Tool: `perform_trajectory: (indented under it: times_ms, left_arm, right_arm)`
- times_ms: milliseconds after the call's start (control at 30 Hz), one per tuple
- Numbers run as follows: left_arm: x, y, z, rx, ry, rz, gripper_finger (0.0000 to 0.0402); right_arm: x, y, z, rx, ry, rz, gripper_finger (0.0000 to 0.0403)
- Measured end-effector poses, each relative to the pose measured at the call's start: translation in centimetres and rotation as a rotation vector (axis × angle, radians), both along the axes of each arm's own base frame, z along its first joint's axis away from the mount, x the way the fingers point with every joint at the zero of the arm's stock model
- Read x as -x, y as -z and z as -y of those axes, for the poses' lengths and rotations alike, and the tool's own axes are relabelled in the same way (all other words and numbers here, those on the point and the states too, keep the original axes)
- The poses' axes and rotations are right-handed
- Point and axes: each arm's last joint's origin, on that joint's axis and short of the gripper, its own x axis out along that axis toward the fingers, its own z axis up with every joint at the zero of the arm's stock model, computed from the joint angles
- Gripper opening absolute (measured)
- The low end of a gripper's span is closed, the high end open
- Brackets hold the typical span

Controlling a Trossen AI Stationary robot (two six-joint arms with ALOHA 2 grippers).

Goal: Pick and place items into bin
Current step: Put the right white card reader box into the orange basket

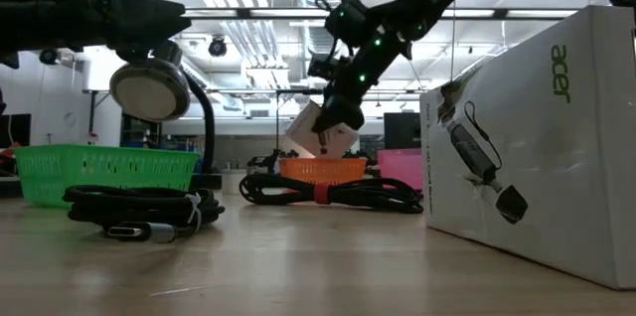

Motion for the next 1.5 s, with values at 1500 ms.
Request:
perform_trajectory:
  times_ms: [1500]
  left_arm:
    - [0.0, 0.0, 0.0, 0.000, -0.001, -0.001, 0.0162]
  right_arm:
    - [-1.3, 1.2, -1.1, 0.172, 0.082, -0.149, 0.0054]
